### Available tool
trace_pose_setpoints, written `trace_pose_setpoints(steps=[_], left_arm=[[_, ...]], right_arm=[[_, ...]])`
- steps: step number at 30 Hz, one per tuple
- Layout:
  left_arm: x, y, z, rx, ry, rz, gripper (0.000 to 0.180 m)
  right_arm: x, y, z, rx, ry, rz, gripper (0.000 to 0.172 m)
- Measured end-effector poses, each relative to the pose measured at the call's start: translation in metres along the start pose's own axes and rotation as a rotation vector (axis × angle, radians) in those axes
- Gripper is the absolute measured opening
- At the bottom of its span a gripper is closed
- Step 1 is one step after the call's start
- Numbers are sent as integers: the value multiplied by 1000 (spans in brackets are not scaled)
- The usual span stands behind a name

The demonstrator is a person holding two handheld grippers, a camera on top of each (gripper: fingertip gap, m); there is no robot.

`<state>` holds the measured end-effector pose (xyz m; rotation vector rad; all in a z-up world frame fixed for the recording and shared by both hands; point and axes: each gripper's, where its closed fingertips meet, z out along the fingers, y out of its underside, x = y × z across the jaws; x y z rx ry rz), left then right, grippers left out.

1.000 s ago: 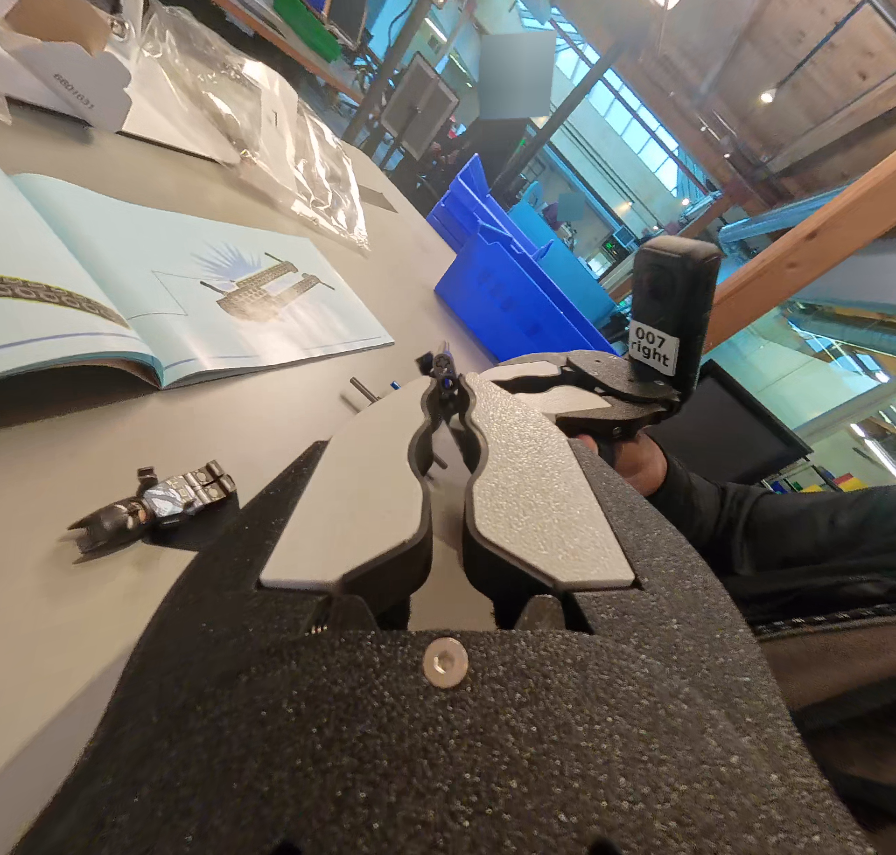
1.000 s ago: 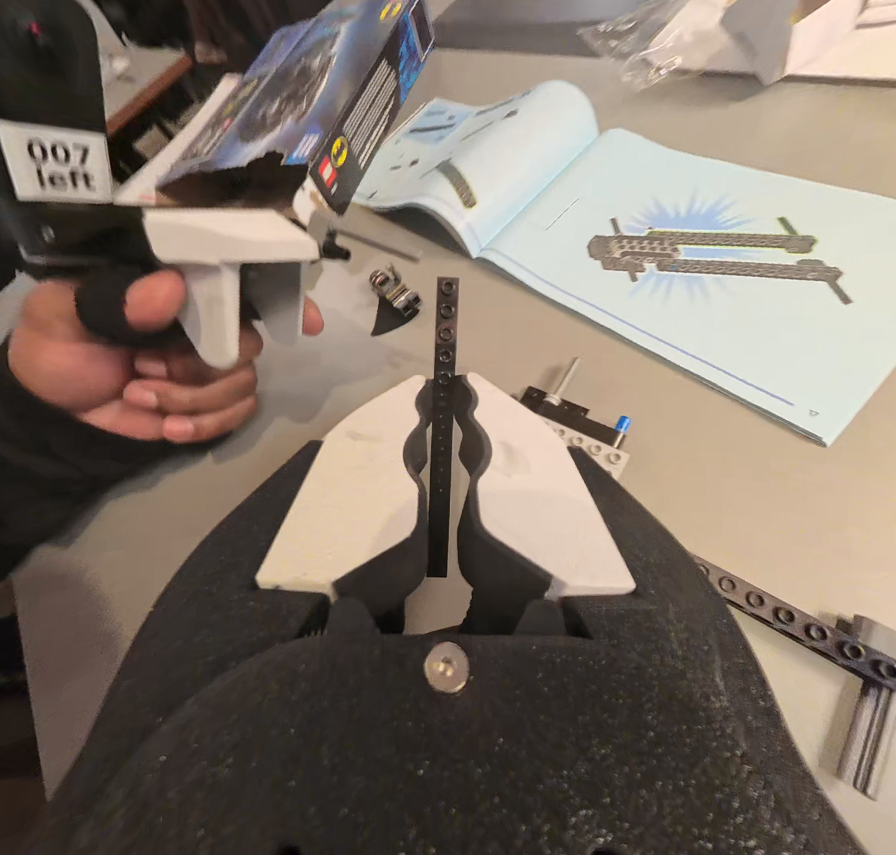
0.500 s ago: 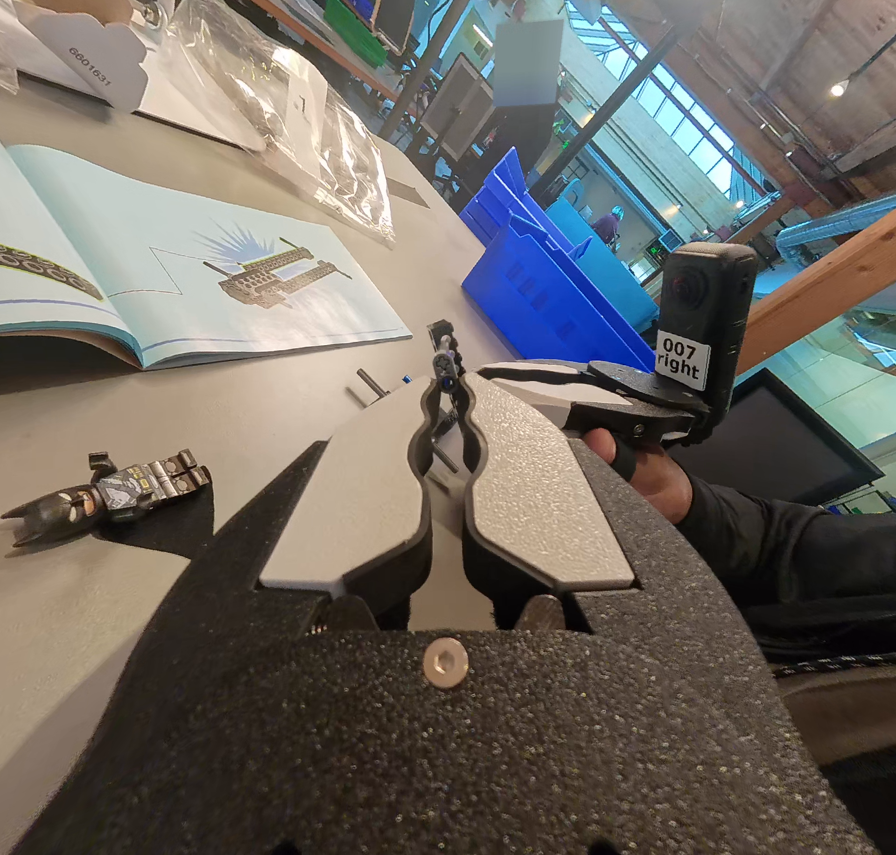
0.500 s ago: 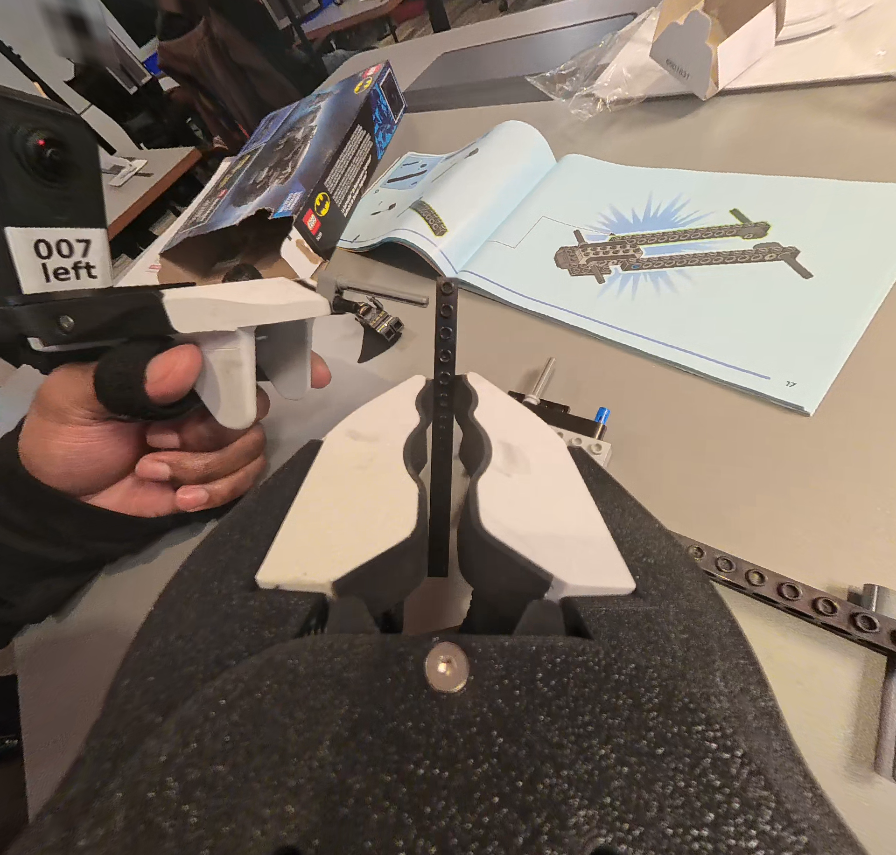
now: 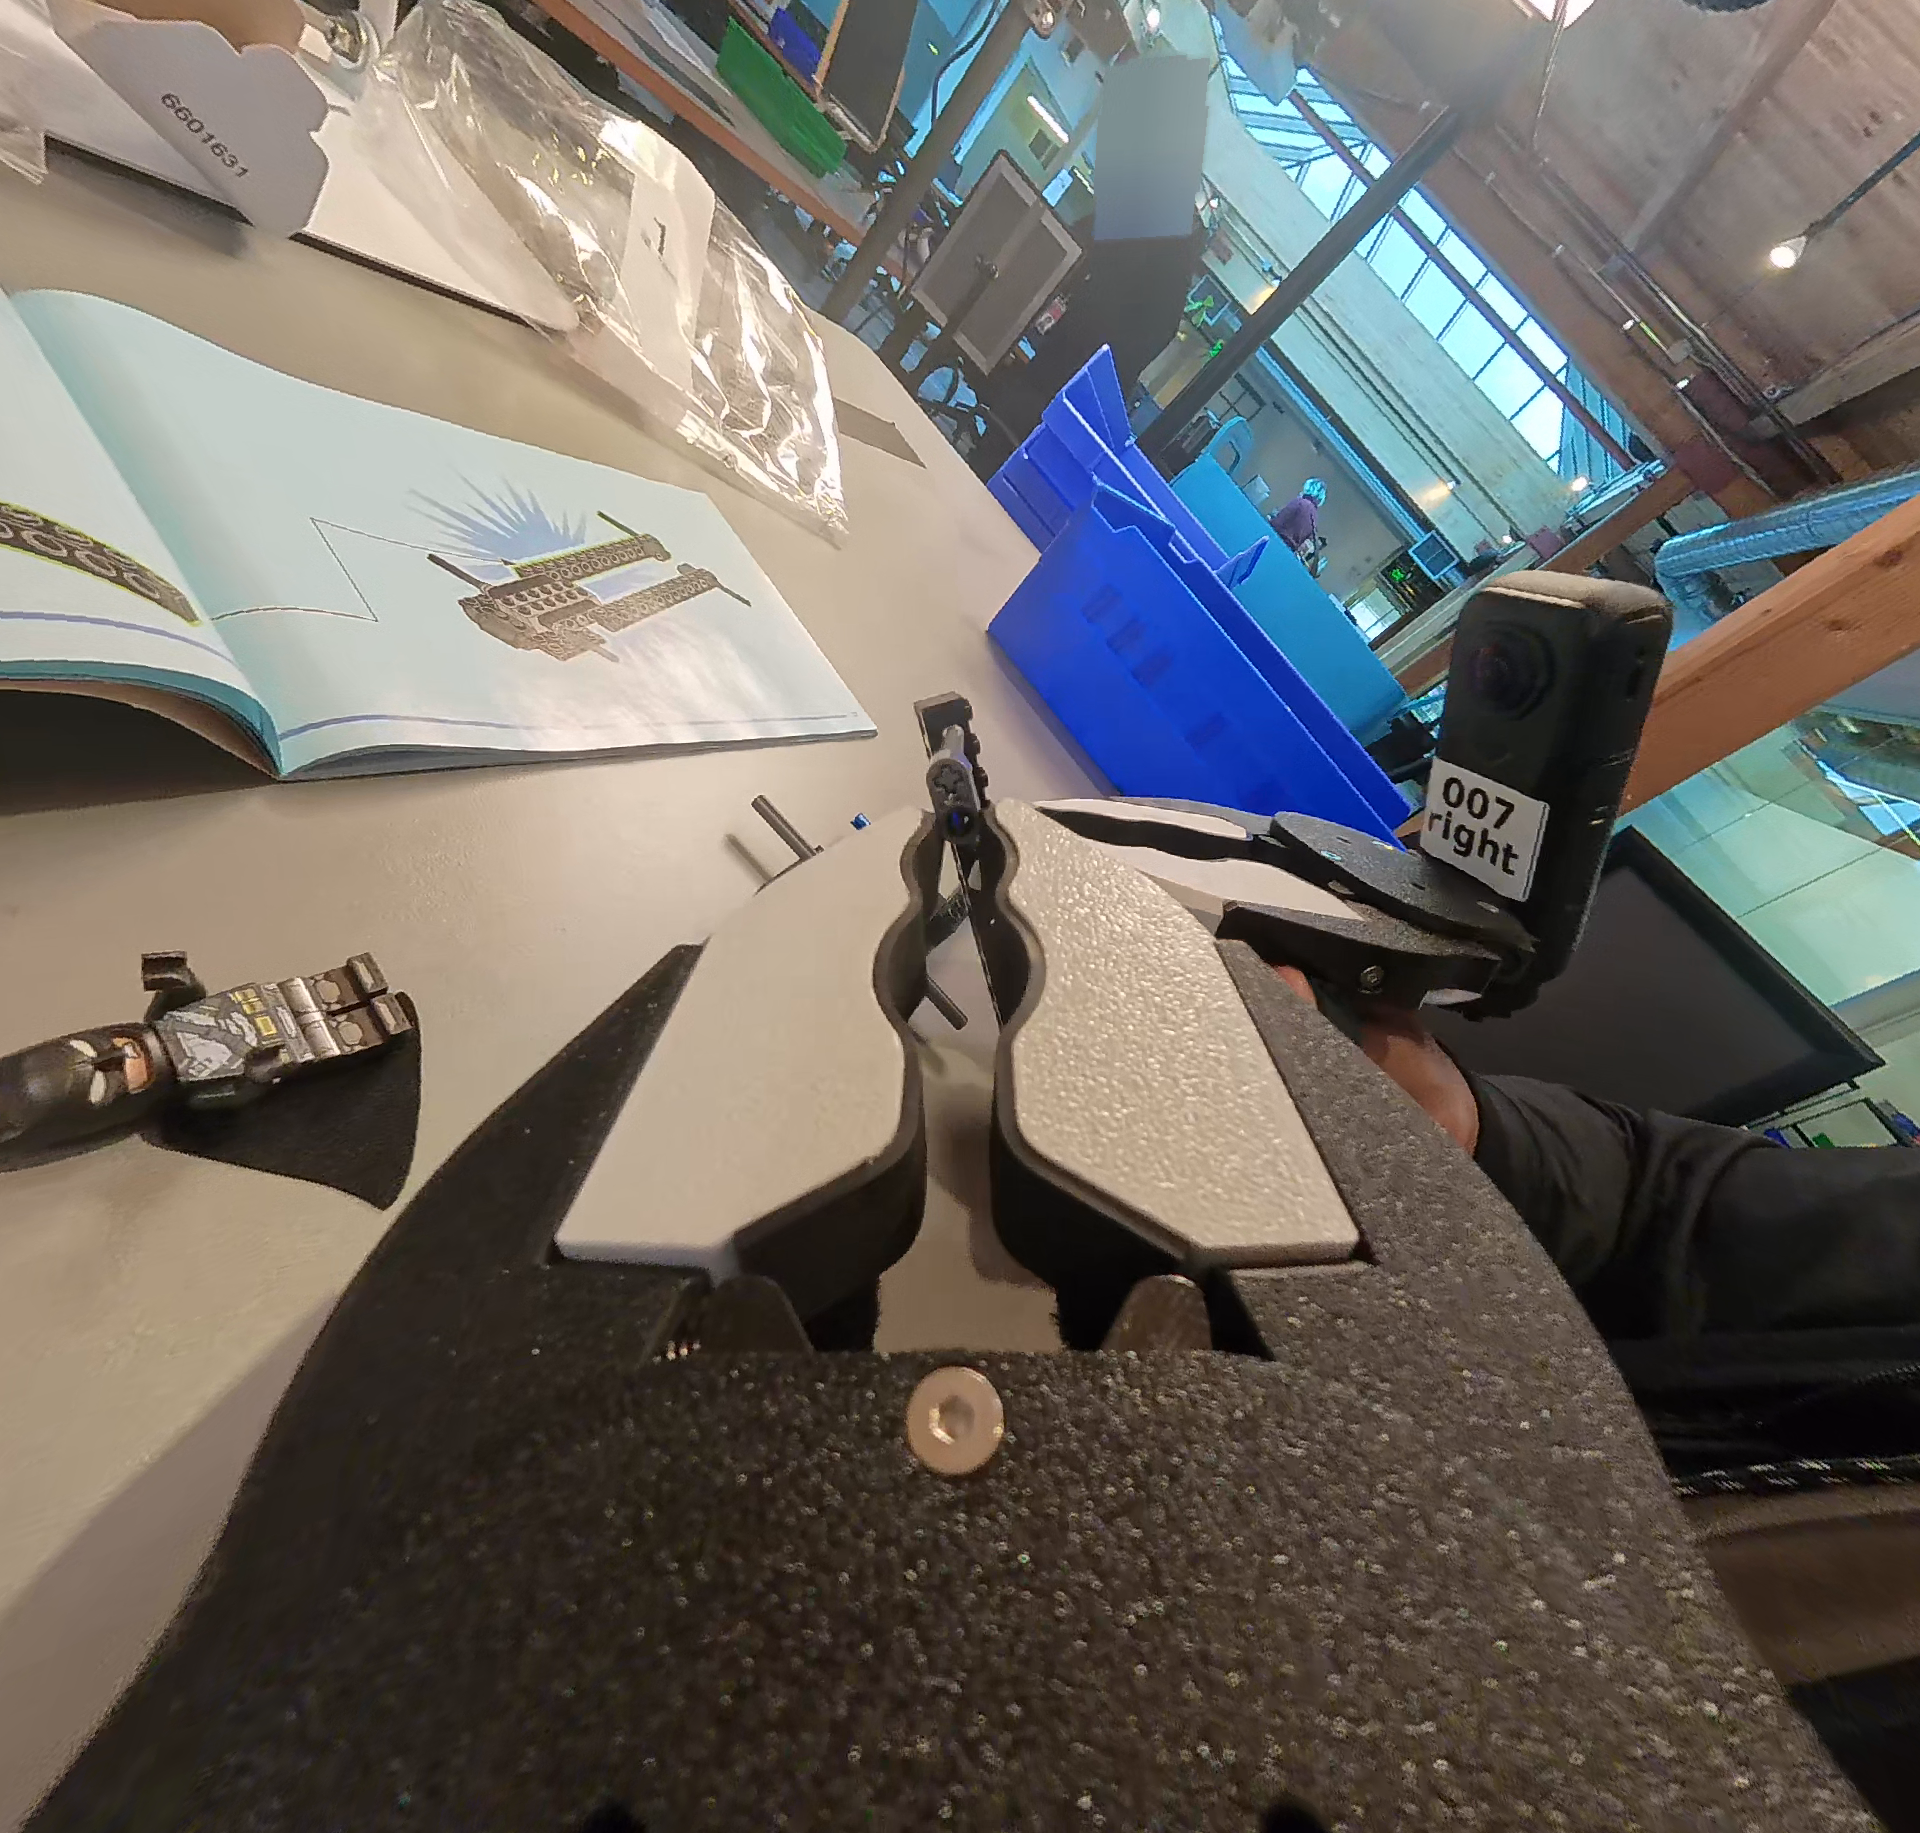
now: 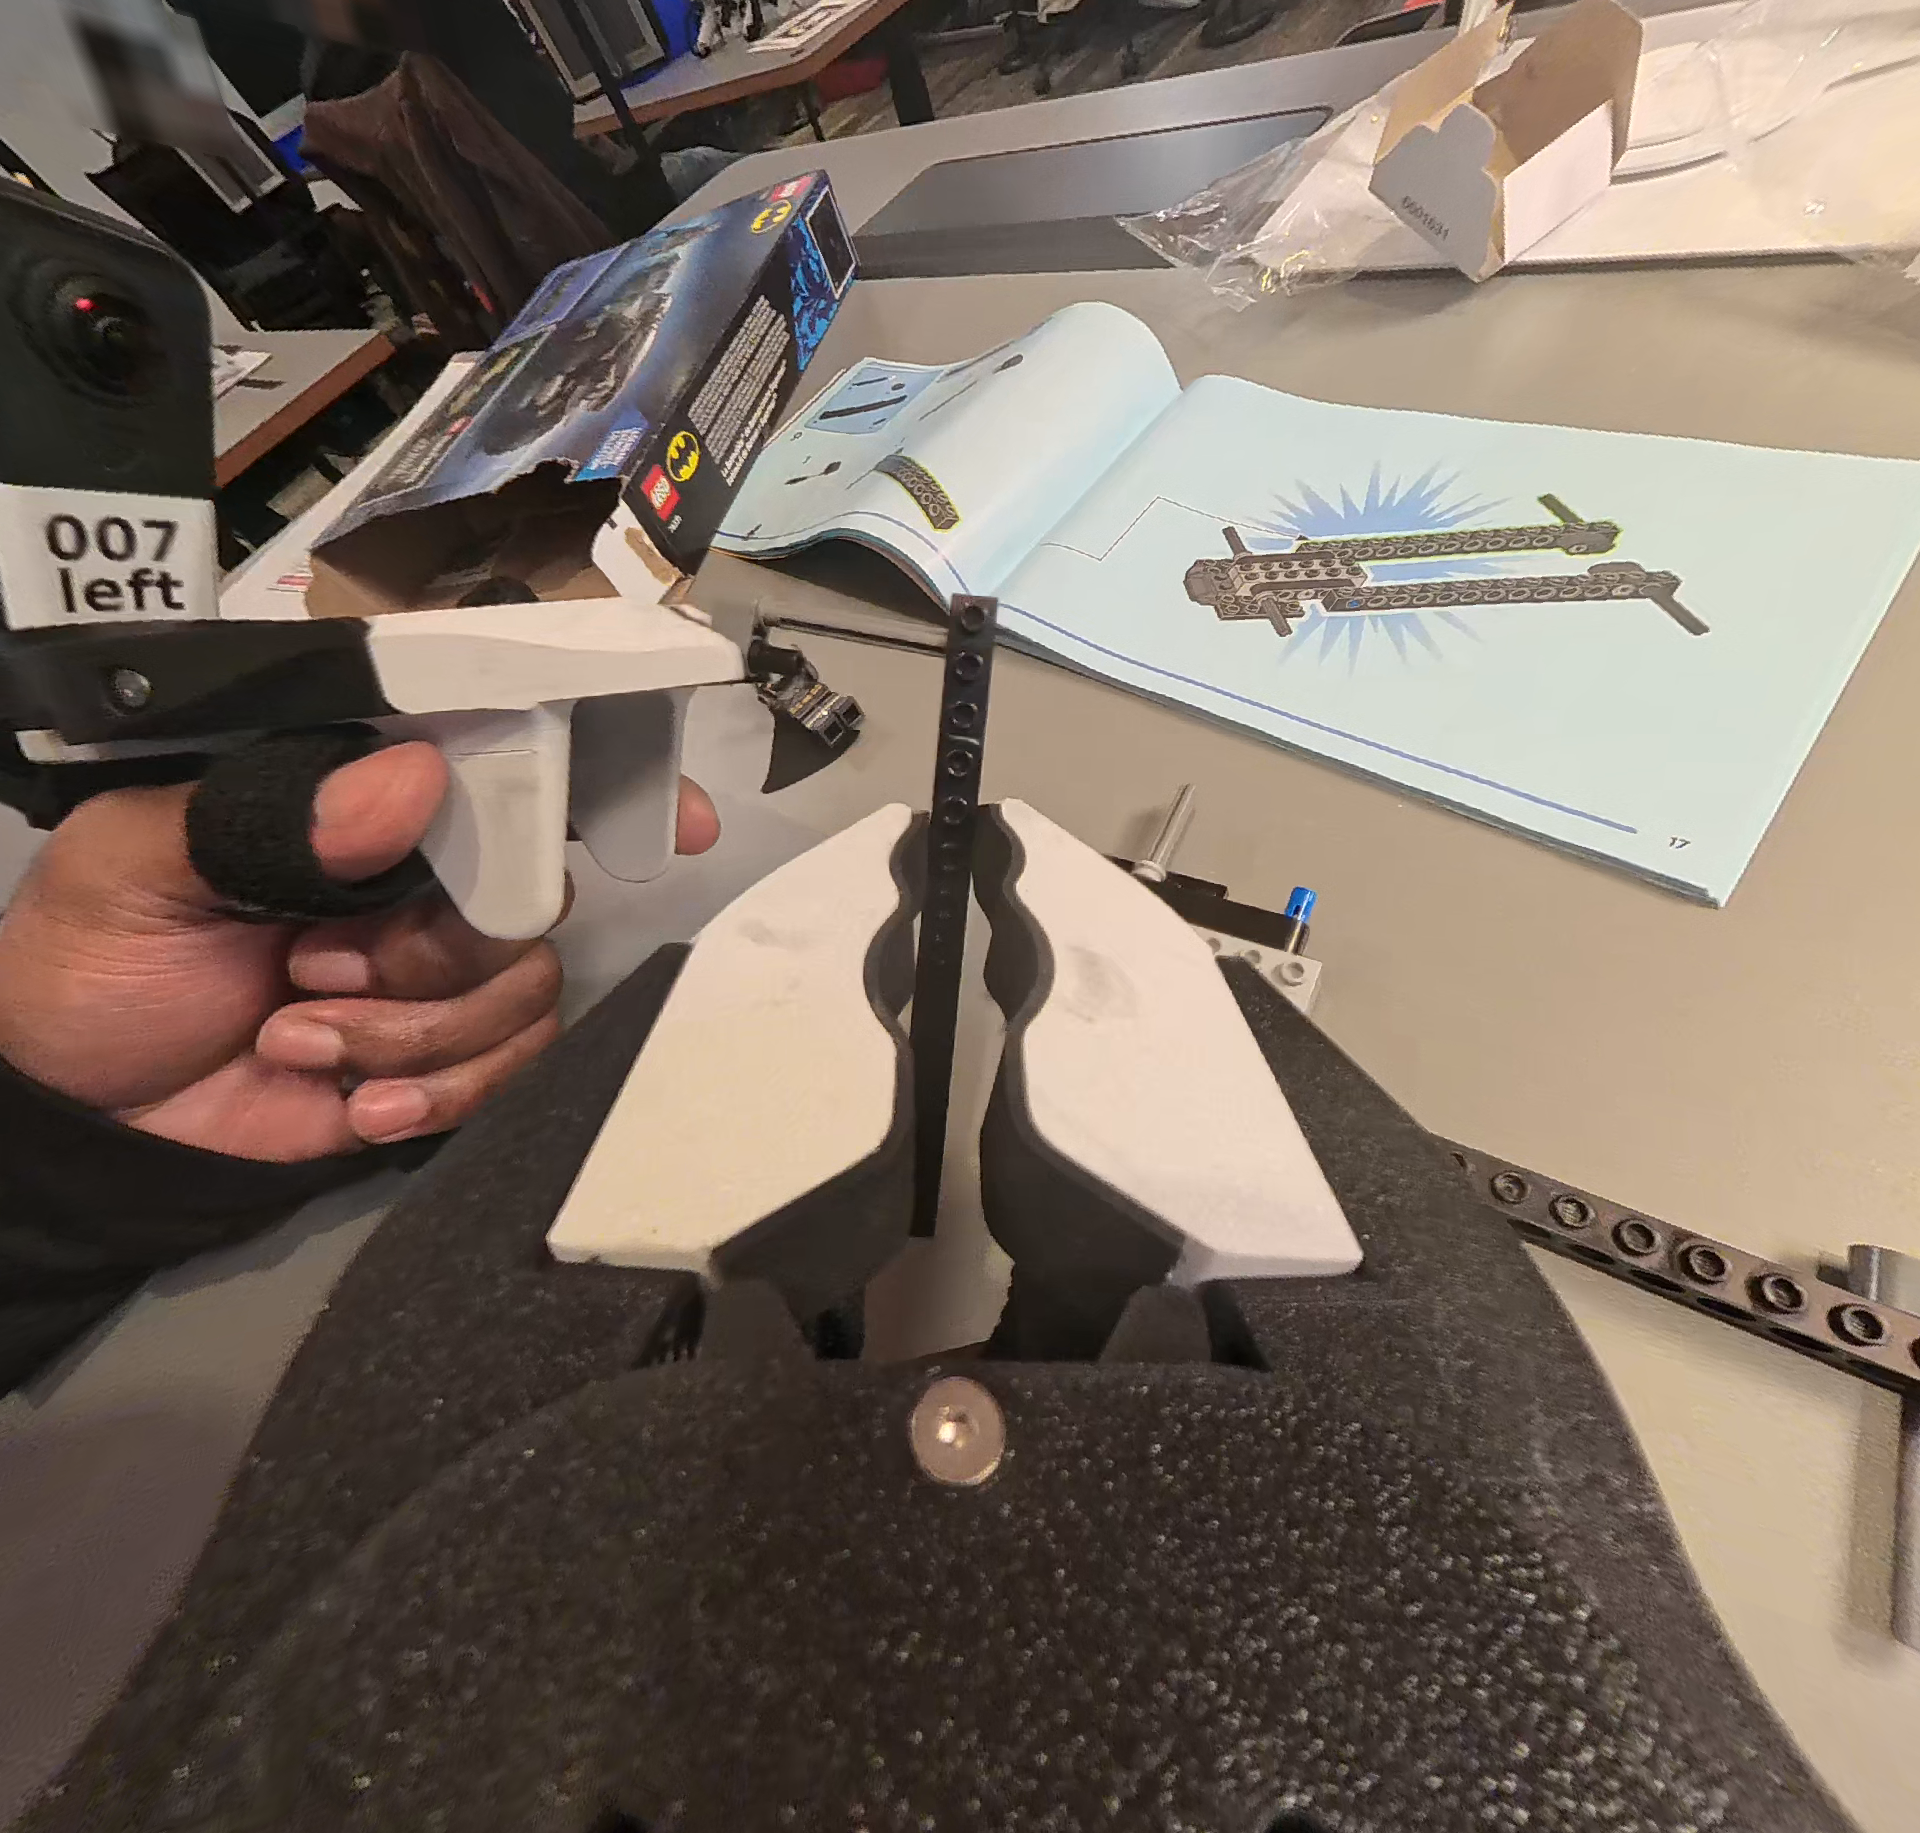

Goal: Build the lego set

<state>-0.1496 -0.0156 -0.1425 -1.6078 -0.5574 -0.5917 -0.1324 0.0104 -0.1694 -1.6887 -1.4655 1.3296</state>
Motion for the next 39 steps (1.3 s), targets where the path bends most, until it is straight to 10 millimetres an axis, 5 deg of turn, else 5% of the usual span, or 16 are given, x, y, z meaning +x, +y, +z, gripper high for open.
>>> trace_pose_setpoints(steps=[21,39], left_arm=[[6,6,10,26,-47,14,7],[2,7,10,20,-113,65,7]], right_arm=[[-7,-4,-2,18,121,-270,9],[-16,2,3,-15,51,-211,9]])
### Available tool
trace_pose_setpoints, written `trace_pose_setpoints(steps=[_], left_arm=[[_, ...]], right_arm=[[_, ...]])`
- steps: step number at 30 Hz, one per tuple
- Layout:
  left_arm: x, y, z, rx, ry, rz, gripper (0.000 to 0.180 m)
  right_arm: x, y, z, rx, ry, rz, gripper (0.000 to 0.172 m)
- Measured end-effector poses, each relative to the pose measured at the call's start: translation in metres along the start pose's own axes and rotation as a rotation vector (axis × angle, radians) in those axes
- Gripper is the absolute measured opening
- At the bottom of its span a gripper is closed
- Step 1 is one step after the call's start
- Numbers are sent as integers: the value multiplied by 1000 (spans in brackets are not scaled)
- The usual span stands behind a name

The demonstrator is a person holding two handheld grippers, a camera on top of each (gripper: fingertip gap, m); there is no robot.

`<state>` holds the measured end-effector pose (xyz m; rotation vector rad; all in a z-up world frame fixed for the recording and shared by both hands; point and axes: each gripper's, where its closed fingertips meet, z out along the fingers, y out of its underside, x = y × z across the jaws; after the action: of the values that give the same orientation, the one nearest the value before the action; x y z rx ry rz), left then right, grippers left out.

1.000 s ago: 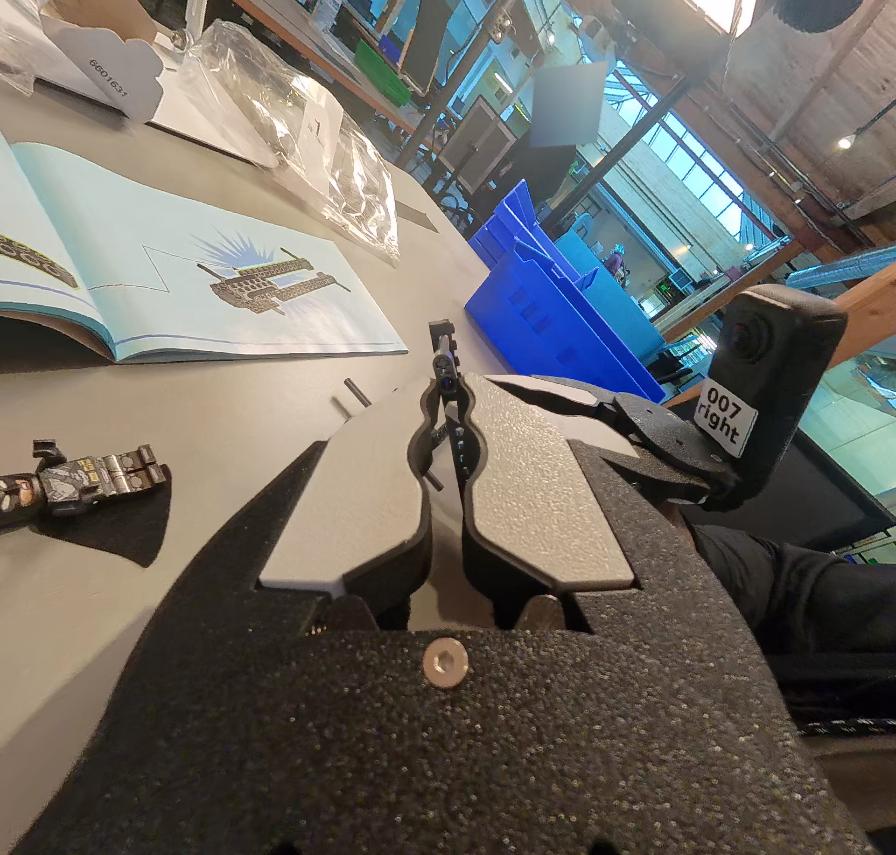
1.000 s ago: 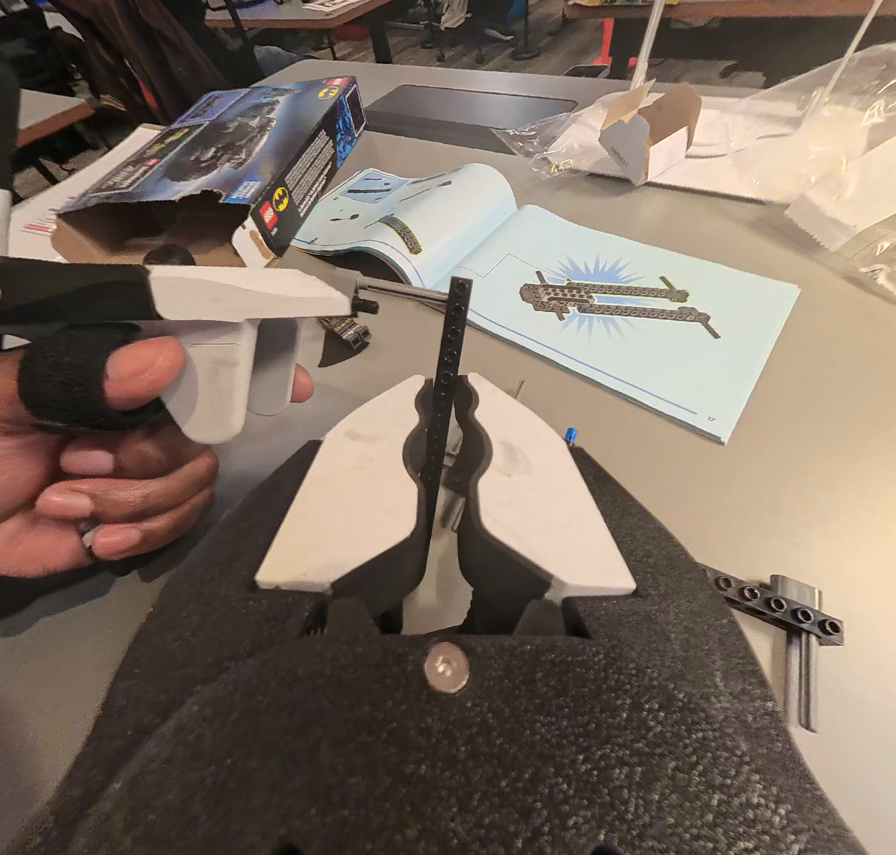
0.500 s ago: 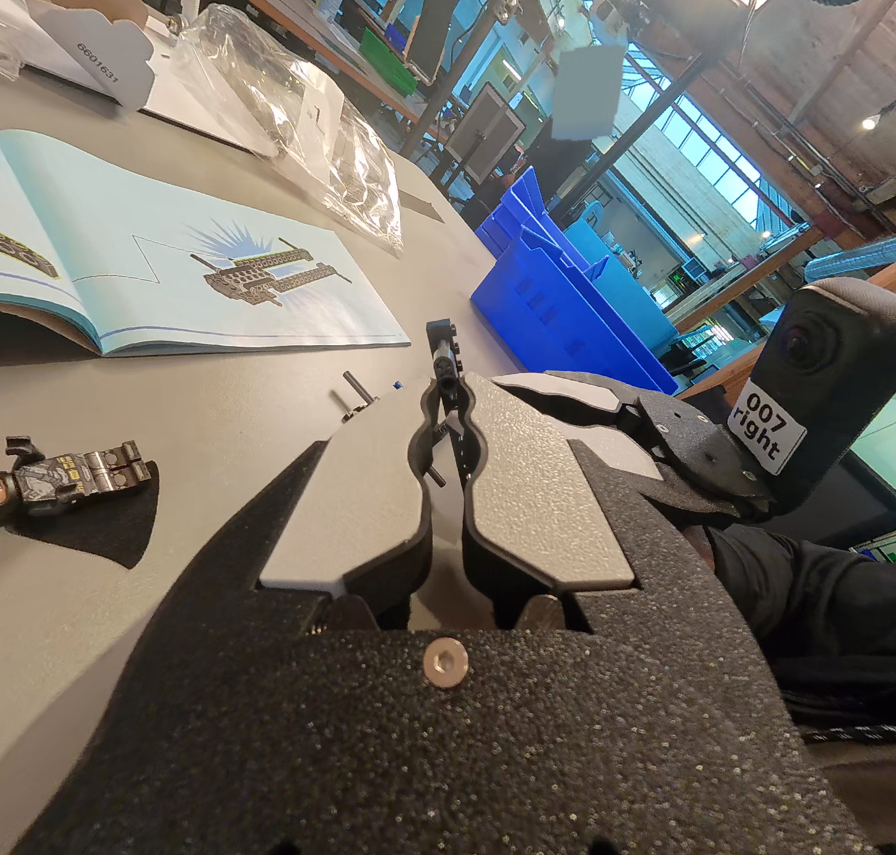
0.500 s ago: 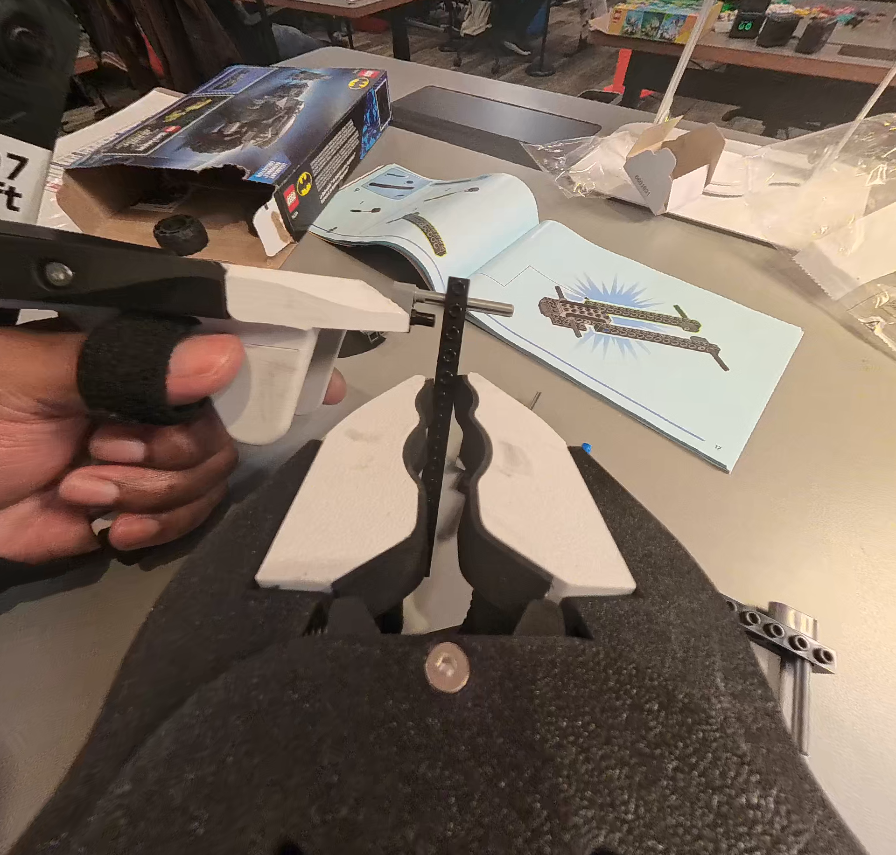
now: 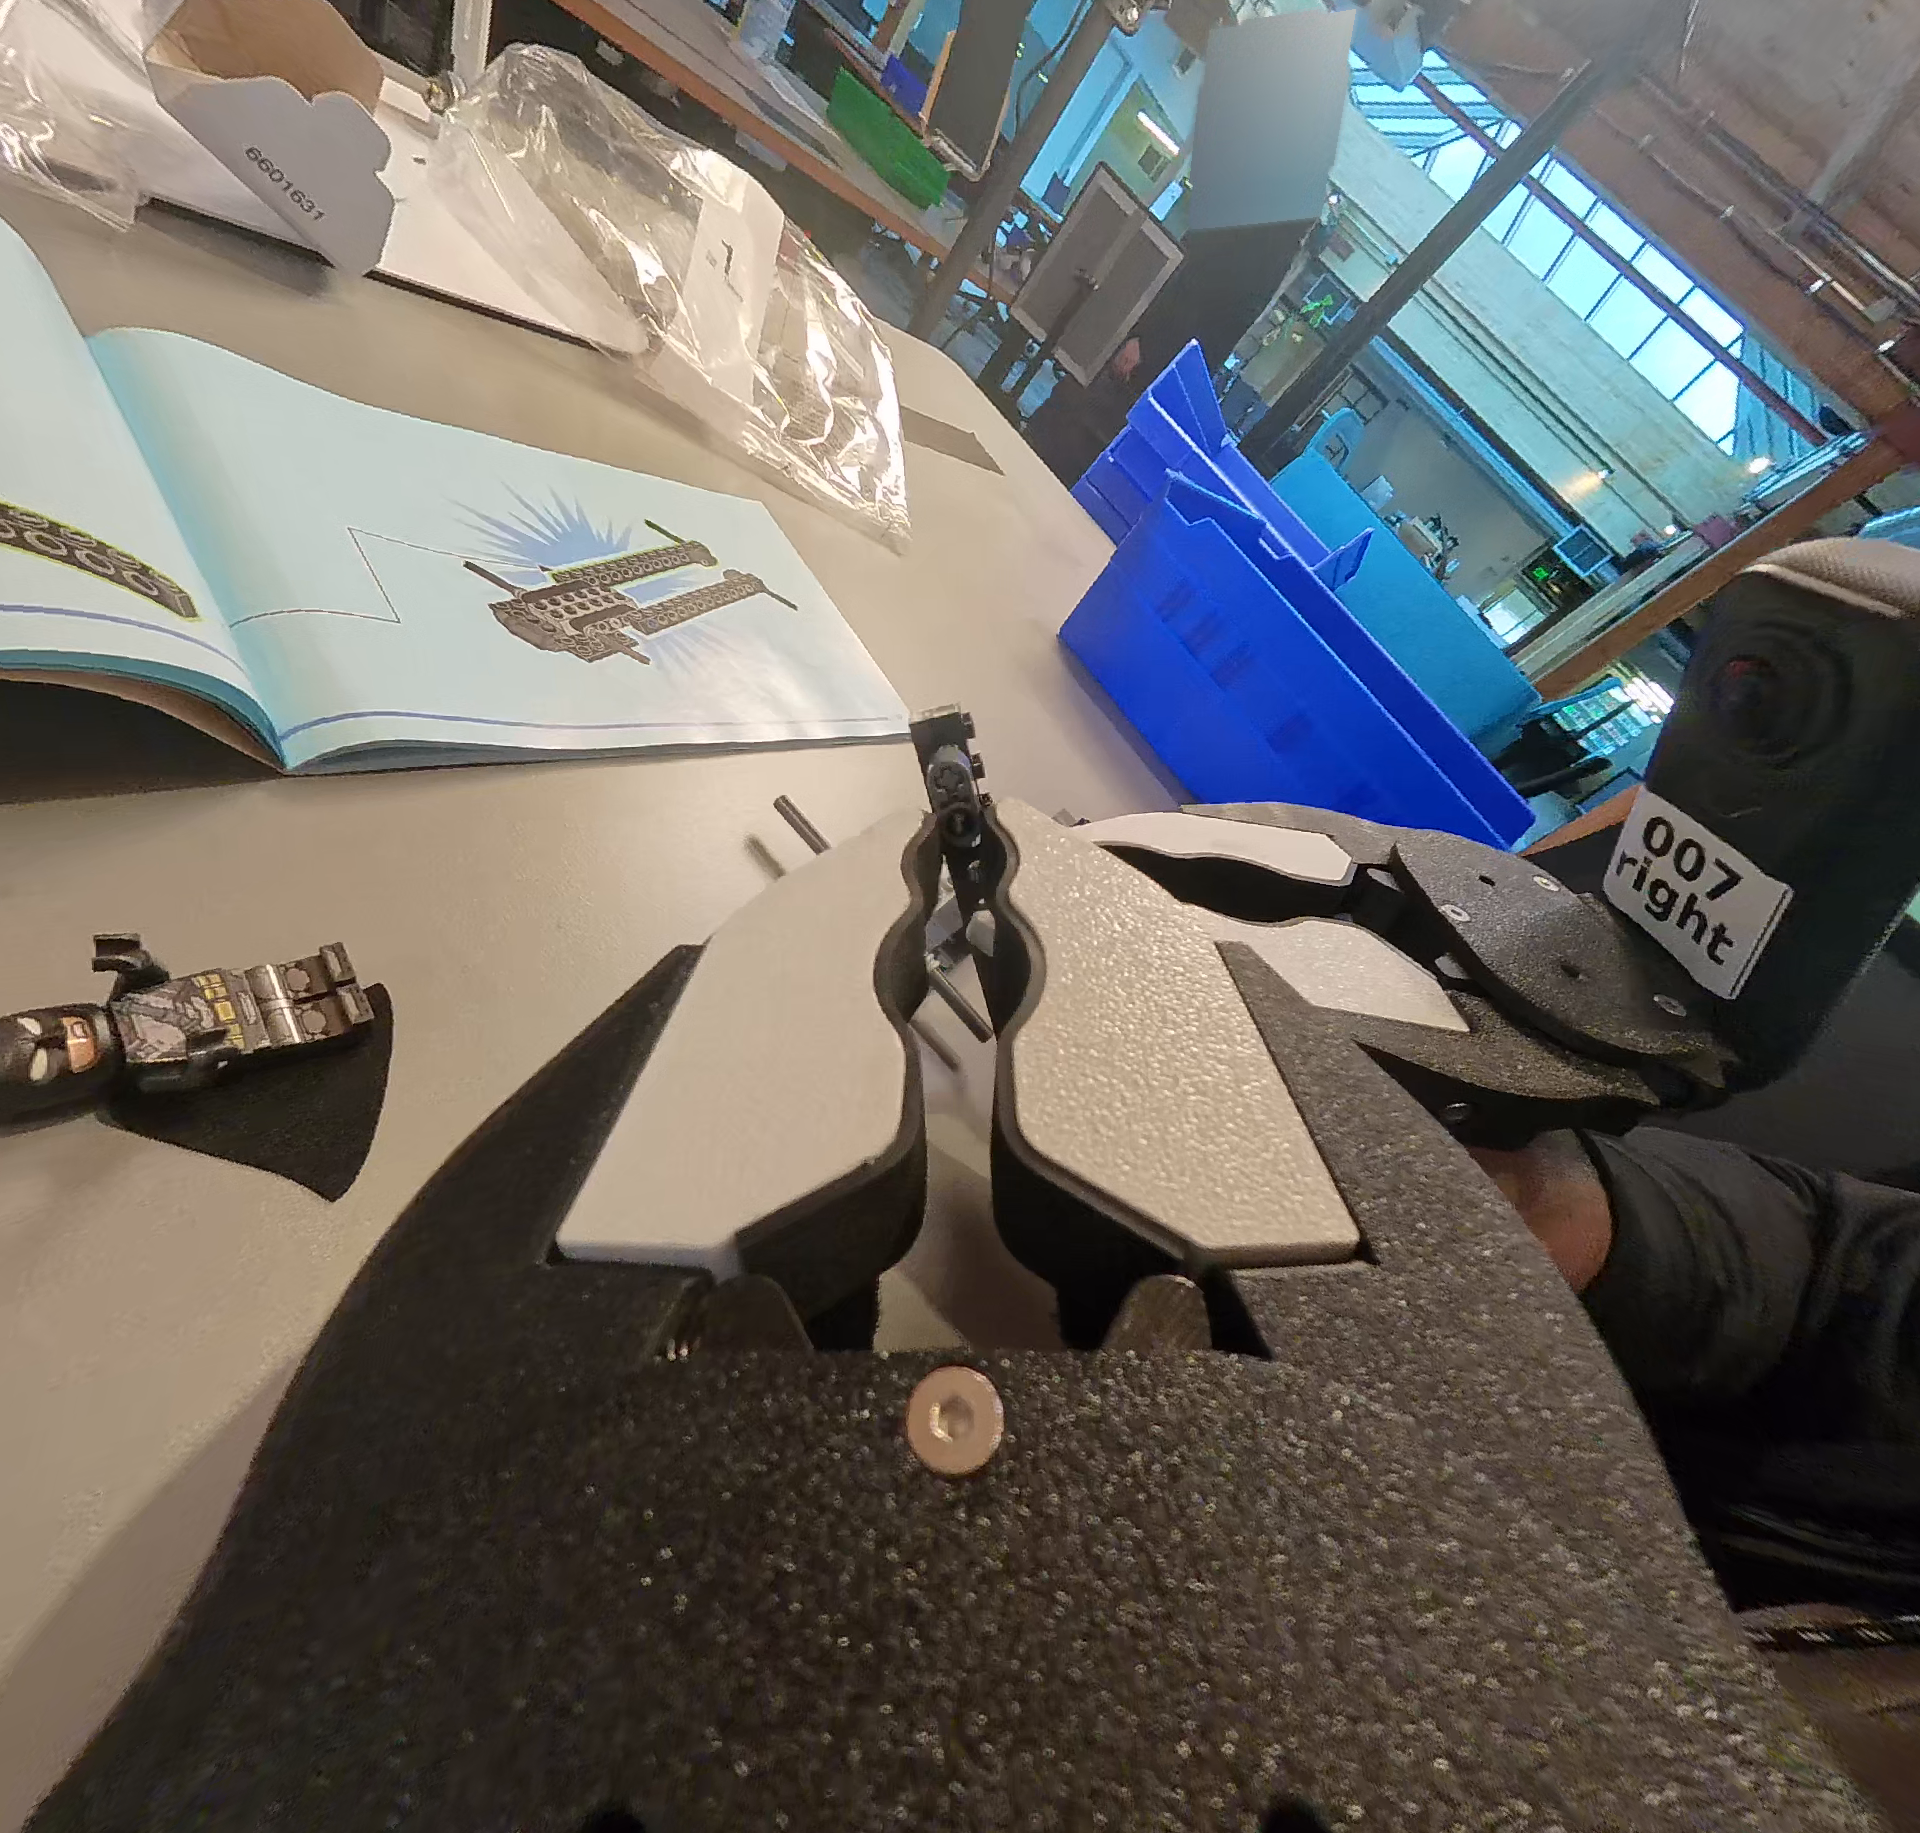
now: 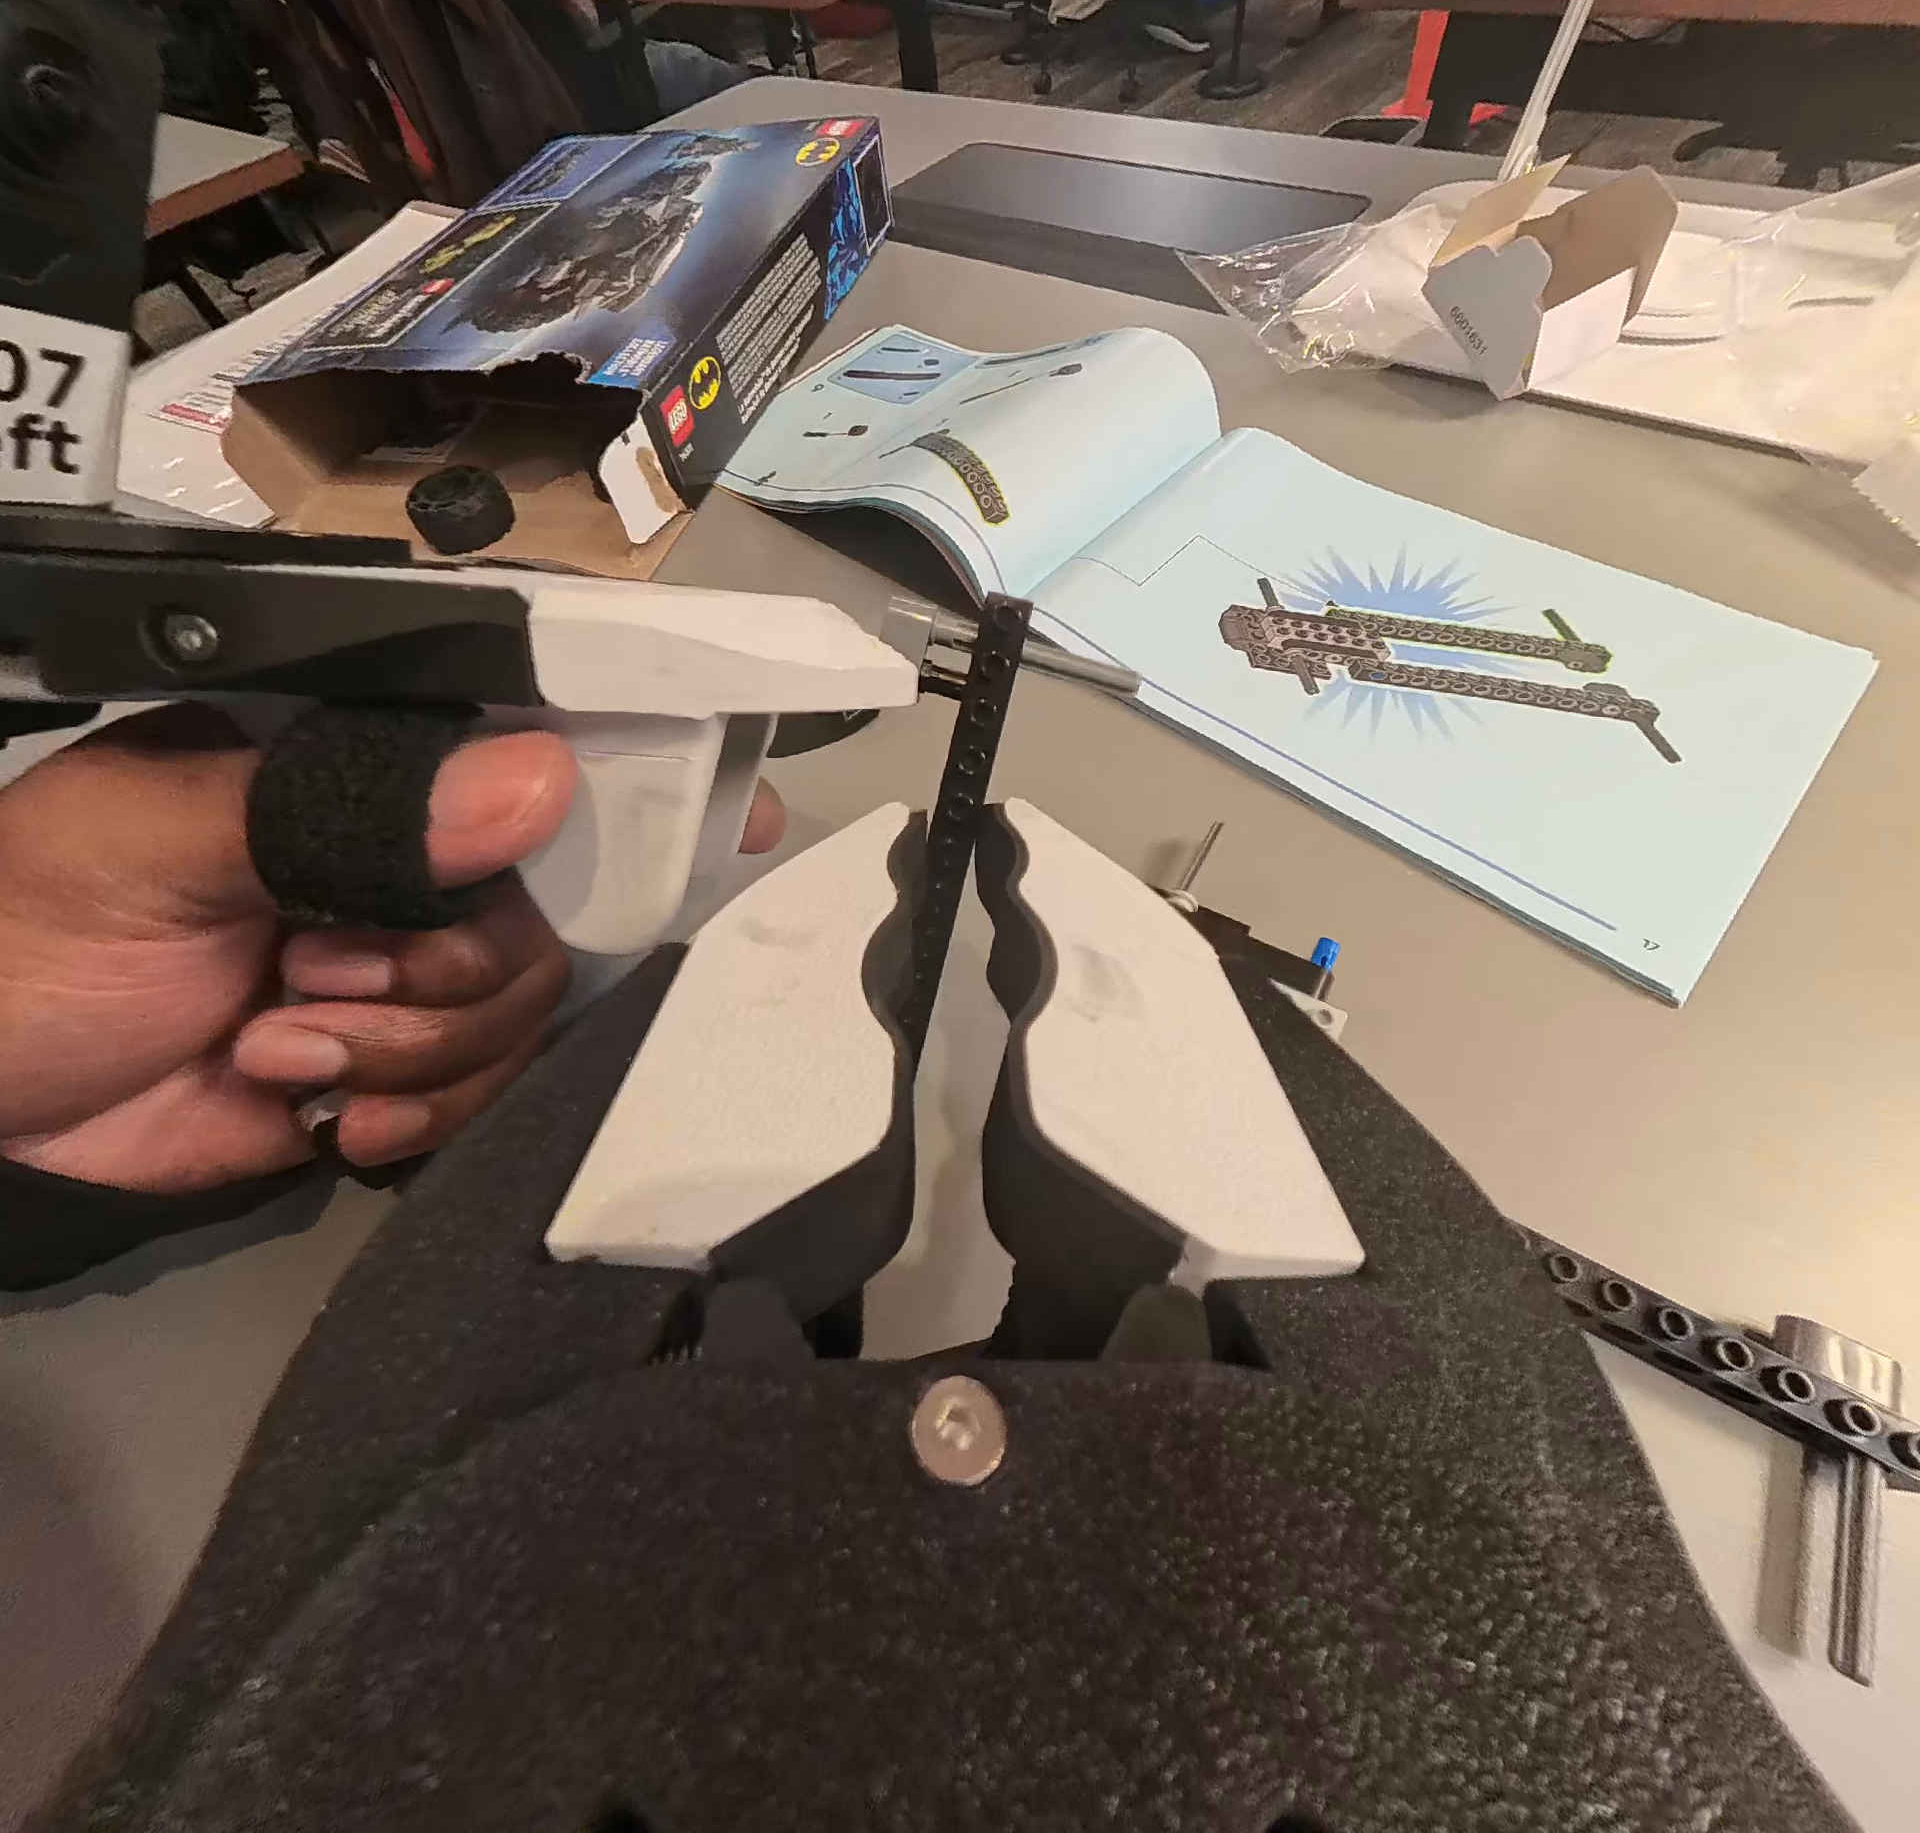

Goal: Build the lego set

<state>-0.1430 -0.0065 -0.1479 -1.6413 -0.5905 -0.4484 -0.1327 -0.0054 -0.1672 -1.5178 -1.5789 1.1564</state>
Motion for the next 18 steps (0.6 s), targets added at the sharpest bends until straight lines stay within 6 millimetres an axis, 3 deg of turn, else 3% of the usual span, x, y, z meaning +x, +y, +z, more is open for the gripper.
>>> trace_pose_setpoints(steps=[6,13,18], left_arm=[[1,-1,0,-4,-40,100,7],[3,-1,1,-25,-39,145,9],[7,-5,0,-18,-2,169,14]], right_arm=[[-2,0,0,3,-40,54,9],[-5,1,2,3,-201,301,9],[-4,-3,0,21,-238,356,9]])
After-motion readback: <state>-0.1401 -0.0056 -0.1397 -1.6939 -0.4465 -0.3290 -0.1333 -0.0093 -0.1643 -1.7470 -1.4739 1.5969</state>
